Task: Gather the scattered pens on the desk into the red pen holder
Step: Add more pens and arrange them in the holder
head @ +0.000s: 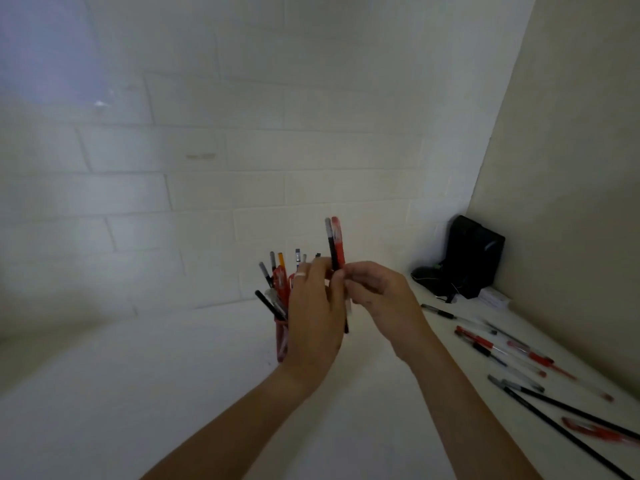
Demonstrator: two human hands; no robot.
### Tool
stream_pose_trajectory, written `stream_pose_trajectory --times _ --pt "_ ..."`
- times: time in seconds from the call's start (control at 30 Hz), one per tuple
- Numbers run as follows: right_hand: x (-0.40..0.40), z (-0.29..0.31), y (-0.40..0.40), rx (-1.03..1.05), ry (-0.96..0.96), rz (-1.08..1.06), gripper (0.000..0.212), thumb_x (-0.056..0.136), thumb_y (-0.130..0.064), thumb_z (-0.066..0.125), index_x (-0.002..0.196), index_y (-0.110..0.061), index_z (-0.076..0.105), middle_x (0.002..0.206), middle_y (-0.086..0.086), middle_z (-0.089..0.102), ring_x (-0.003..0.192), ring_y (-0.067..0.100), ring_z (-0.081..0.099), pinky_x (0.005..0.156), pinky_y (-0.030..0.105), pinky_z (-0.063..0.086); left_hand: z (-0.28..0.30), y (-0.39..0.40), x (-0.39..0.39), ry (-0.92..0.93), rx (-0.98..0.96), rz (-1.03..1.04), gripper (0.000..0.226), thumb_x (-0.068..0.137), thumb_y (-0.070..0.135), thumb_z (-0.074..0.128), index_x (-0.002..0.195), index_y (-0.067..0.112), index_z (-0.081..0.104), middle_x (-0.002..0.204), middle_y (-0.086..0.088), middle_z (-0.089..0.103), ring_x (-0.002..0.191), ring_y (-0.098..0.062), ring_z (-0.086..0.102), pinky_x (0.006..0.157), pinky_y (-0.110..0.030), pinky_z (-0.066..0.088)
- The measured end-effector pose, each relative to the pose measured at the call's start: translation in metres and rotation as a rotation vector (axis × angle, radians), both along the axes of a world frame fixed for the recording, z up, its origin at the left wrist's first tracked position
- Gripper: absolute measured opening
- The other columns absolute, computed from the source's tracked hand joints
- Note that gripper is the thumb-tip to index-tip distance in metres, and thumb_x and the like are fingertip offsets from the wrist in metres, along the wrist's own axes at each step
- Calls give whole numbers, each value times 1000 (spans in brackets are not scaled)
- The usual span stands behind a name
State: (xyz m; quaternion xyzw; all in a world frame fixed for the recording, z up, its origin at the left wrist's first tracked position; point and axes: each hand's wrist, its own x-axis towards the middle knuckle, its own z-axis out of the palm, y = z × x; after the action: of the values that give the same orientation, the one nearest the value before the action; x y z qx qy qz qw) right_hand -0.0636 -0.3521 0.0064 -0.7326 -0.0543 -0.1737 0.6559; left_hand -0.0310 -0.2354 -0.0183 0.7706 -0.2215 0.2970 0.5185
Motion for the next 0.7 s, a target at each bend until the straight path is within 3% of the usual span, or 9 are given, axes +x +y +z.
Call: stream_pose_trajectory --times 0.17,0.27,0.33,0.4,0.43,0.57,0.7 --pt "10 11 26 7 -62 -50 12 90 -7 69 101 -12 69 94 4 78 89 18 75 77 28 59 19 34 -2 -54 -62 146 10 102 24 51 99 22 60 87 8 61 78 -6 57 67 -16 44" --pt "23 -5 34 -105 -73 -229 10 89 -13 70 93 -22 68 89 -6 75 87 13 73 78 38 62 16 48 7 -11 -42 187 4 100 25 55 97 22 57 84 8 63 72 -11 61 63 -29 52" --pt "28 -16 37 -205 -78 -310 12 87 -13 71 91 -24 67 87 -11 72 86 8 71 77 30 62 9 53 10 44 53 201 5 98 23 56 96 22 52 78 7 61 67 -12 61 58 -33 53" --pt "29 -26 41 -298 -72 -354 13 87 -12 71 91 -23 66 86 -13 71 83 1 69 71 10 54 1 55 11 84 203 240 9 97 27 56 97 22 48 76 5 60 65 -14 60 56 -33 53" --pt "29 -31 43 -332 -65 -363 12 87 -11 71 90 -22 67 86 -12 71 82 -1 68 69 7 51 -2 56 11 88 271 258 10 97 29 56 97 23 48 76 5 61 66 -15 61 56 -34 53" --pt "33 -53 45 -531 20 -386 7 88 -19 69 92 -25 72 98 -4 65 91 12 64 80 30 56 -6 52 10 111 447 290 14 98 32 52 105 20 49 85 4 68 72 -18 67 59 -31 54" --pt "34 -56 45 -572 18 -381 10 89 -28 68 98 -24 72 102 -5 61 93 12 62 81 30 55 -3 49 9 199 420 268 41 99 24 53 134 12 36 87 -2 70 73 -21 70 59 -32 56"
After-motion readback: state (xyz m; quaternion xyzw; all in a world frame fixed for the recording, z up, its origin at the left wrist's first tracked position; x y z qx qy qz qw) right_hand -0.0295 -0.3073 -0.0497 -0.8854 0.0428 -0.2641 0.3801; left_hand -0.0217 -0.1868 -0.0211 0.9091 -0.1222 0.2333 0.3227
